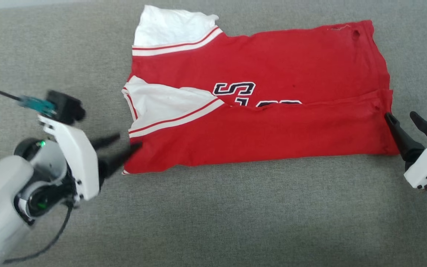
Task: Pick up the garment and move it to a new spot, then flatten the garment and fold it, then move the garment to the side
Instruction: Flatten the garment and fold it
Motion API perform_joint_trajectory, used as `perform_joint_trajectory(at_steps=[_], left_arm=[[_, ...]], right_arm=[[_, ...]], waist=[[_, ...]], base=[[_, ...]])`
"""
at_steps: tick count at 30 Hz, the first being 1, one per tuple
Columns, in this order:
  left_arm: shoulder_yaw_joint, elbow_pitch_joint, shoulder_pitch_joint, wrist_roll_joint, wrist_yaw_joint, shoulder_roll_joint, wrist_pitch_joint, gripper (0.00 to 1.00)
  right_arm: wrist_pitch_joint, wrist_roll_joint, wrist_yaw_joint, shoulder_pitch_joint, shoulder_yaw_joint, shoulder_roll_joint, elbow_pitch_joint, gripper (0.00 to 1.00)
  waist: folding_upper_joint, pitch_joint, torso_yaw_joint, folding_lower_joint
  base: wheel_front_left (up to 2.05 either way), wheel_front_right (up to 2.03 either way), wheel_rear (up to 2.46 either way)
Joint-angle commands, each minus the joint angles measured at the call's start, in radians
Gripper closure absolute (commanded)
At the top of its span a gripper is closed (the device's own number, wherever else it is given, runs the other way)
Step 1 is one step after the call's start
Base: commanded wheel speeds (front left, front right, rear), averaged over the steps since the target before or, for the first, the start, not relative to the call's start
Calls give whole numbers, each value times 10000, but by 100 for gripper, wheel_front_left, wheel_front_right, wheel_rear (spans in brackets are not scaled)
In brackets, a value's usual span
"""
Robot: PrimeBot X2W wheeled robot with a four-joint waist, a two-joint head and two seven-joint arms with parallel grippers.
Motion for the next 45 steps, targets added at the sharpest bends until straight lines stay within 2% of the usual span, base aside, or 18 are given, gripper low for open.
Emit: perform_joint_trajectory(at_steps=[1, 3, 9, 15, 16, 18, 19, 20, 25, 31, 34, 40, 41, 42, 43, 44, 45], left_arm=[[-328, -254, 11, 36, 319, 127, 756, 0], [-547, -396, 55, -59, 620, 175, 1309, 0], [-871, -312, -5, -298, 969, -47, 2214, 0], [-1252, 621, -152, -331, 1023, -616, 2956, 0], [-1279, 810, -173, -348, 996, -737, 2967, 4], [-1305, 1225, -164, -398, 967, -962, 3002, 26], [-1346, 1537, -171, -339, 843, -1159, 2900, 82], [-1327, 1671, -190, -325, 766, -1248, 2809, 100], [-1277, 1919, -187, -379, 436, -1419, 2576, 100], [-1284, 1994, -277, -252, 224, -1628, 2301, 100], [-1301, 1916, -334, -130, 130, -1765, 2099, 100], [-1299, 1995, -472, 10, 34, -2035, 1699, 100], [-1309, 2031, -471, 42, 22, -2073, 1614, 100], [-1329, 2069, -444, 89, 2, -2099, 1535, 100], [-1343, 2081, -397, 121, -20, -2127, 1439, 100], [-1340, 2070, -308, 116, -37, -2141, 1326, 100], [-1322, 2054, -226, 105, -54, -2114, 1216, 100]], right_arm=[[53, -101, -1, 166, -110, 75, -197, 0], [124, -161, -1, 262, -169, 162, -331, 0], [298, -291, -1, 302, -200, 395, -688, 0], [453, -369, -1, 235, -205, 570, -969, 0], [484, -385, -1, 218, -185, 585, -991, 0], [482, -399, -1, 184, -143, 599, -1016, 0], [532, -408, -1, 170, -103, 600, -1041, 0], [570, -400, -1, 173, -80, 591, -1053, 0], [1071, -497, -1, 205, 183, 288, -1133, 0], [2479, -985, -1, -31, 841, -532, -1154, 0], [3098, -1211, -1, -332, 1086, -741, -1006, 0], [3979, -1099, -2, -1027, 1743, -717, 66, 0], [3951, -1117, -2, -1114, 1811, -673, 262, 9], [3937, -1083, -2, -1190, 1903, -617, 440, 56], [3927, -1008, -2, -1220, 2030, -572, 554, 86], [3884, -926, -1, -1237, 2099, -549, 668, 100], [3840, -883, -1, -1251, 2161, -557, 737, 100]], waist=[[0, -100, 33, 0], [0, -123, -19, 0], [0, 2, -231, 0], [0, 231, -582, 0], [0, 266, -641, 0], [0, 311, -743, 0], [0, 332, -817, 0], [0, 341, -845, 0], [0, 374, -851, 0], [0, 405, -659, 0], [0, 455, -551, 0], [0, 553, -300, 0], [0, 550, -255, 0], [0, 541, -218, 0], [0, 525, -181, 0], [0, 493, -141, 0], [0, 465, -117, 0]], base=[[0, 0, 0], [0, 0, 0], [0, 0, 0], [0, 0, 0], [0, 0, 0], [0, 0, 0], [0, 0, 0], [0, 0, 0], [0, 0, 0], [0, 0, 0], [0, 0, 0], [0, 0, 0], [0, 0, 0], [0, 0, 0], [0, 0, 0], [0, 0, 0], [0, 0, 0]])
